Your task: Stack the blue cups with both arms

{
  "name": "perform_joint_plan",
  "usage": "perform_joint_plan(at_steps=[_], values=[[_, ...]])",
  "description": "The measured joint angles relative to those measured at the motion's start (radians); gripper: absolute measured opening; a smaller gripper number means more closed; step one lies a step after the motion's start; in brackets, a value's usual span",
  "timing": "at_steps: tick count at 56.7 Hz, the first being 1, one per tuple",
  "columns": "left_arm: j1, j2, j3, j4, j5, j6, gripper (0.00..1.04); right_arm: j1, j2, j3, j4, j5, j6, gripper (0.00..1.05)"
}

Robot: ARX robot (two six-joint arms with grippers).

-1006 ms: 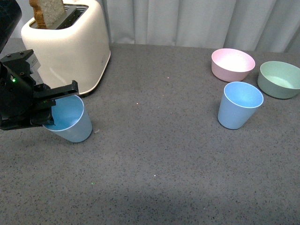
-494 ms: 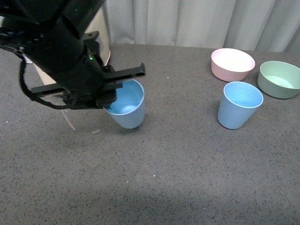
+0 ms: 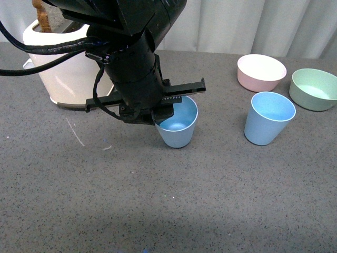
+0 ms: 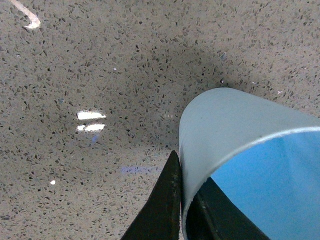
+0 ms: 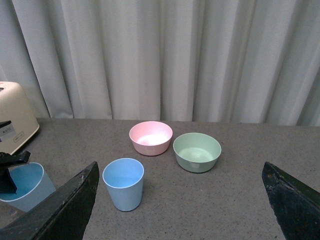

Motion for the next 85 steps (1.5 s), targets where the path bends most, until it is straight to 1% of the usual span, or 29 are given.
perform_joint_plan(at_steps=[5,7,10,17,20,27,36,37,39,41,42,43,45,46,47,48,49,50,51,52,54,57,59,61,64,67,72,74,85], values=[[-0.001,0.008,0.01,-0.013,-0.012,0.001,0.04,0.0,0.0,0.0,0.0,0.0,0.0,0.95],[-0.001,0.009,0.012,-0.015,-0.014,0.001,0.07,0.0,0.0,0.0,0.0,0.0,0.0,0.95],[-0.001,0.01,0.017,-0.02,-0.016,0.001,0.16,0.0,0.0,0.0,0.0,0.0,0.0,0.95],[-0.001,0.009,0.021,-0.019,-0.011,0.0,0.32,0.0,0.0,0.0,0.0,0.0,0.0,0.95],[-0.001,0.007,0.021,-0.016,-0.001,-0.004,0.43,0.0,0.0,0.0,0.0,0.0,0.0,0.95],[-0.001,-0.011,0.017,-0.002,0.011,-0.013,0.59,0.0,0.0,0.0,0.0,0.0,0.0,0.95],[0.004,-0.098,-0.021,0.009,0.005,-0.03,0.91,0.0,0.0,0.0,0.0,0.0,0.0,0.95],[0.005,-0.108,-0.023,0.011,0.005,-0.033,0.97,0.0,0.0,0.0,0.0,0.0,0.0,0.95],[0.005,-0.112,-0.023,0.011,0.005,-0.033,1.0,0.0,0.0,0.0,0.0,0.0,0.0,0.95],[0.004,-0.113,-0.026,0.018,0.003,-0.034,0.99,0.0,0.0,0.0,0.0,0.0,0.0,0.95],[0.003,-0.113,-0.035,0.042,-0.019,-0.023,0.98,0.0,0.0,0.0,0.0,0.0,0.0,0.95],[0.001,-0.122,-0.103,0.198,-0.11,0.028,0.93,0.0,0.0,0.0,0.0,0.0,0.0,0.95],[0.004,-0.134,-0.213,0.425,-0.24,0.125,0.85,0.0,0.0,0.0,0.0,0.0,0.0,0.95],[0.006,-0.139,-0.242,0.478,-0.263,0.164,0.84,0.0,0.0,0.0,0.0,-0.001,0.0,0.95],[0.012,-0.149,-0.31,0.592,-0.301,0.203,0.8,0.0,0.0,0.0,0.0,-0.001,0.0,0.95],[0.016,-0.155,-0.344,0.647,-0.314,0.229,0.78,0.0,0.0,0.0,0.0,0.0,0.0,0.95],[0.024,-0.166,-0.411,0.755,-0.326,0.277,0.75,0.0,0.0,0.0,0.0,0.0,0.0,0.95],[0.029,-0.172,-0.442,0.807,-0.33,0.309,0.73,0.0,0.0,0.0,0.0,0.0,0.0,0.95],[0.035,-0.179,-0.475,0.863,-0.331,0.32,0.71,0.0,0.0,0.0,0.0,0.0,0.0,0.95],[0.047,-0.192,-0.535,0.969,-0.329,0.359,0.67,0.0,0.0,0.0,0.0,0.001,0.0,0.95],[0.059,-0.208,-0.59,1.075,-0.327,0.388,0.64,0.0,0.0,0.0,0.0,0.002,0.0,0.95],[0.09,-0.257,-0.705,1.336,-0.309,0.446,0.55,0.0,0.0,0.0,0.0,0.002,0.0,0.95],[0.107,-0.298,-0.756,1.462,-0.298,0.463,0.5,0.0,0.0,0.0,0.0,0.001,0.0,0.95],[0.124,-0.346,-0.795,1.534,-0.284,0.479,0.44,0.0,0.0,0.0,0.0,0.001,0.0,0.95],[0.15,-0.426,-0.852,1.593,-0.264,0.497,0.35,0.0,0.0,0.0,0.0,0.0,0.0,0.95],[0.171,-0.489,-0.896,1.577,-0.249,0.507,0.28,0.0,0.0,0.0,0.0,0.0,0.0,0.95],[0.211,-0.588,-1.006,1.555,-0.209,0.518,0.1,0.0,0.0,0.0,0.0,0.0,0.0,0.95],[0.222,-0.611,-1.033,1.552,-0.195,0.52,0.05,0.0,0.0,0.0,0.0,0.0,0.0,0.95],[0.284,-0.784,-1.169,1.521,-0.126,0.53,0.04,0.0,0.0,0.0,0.0,0.0,0.0,0.95]])
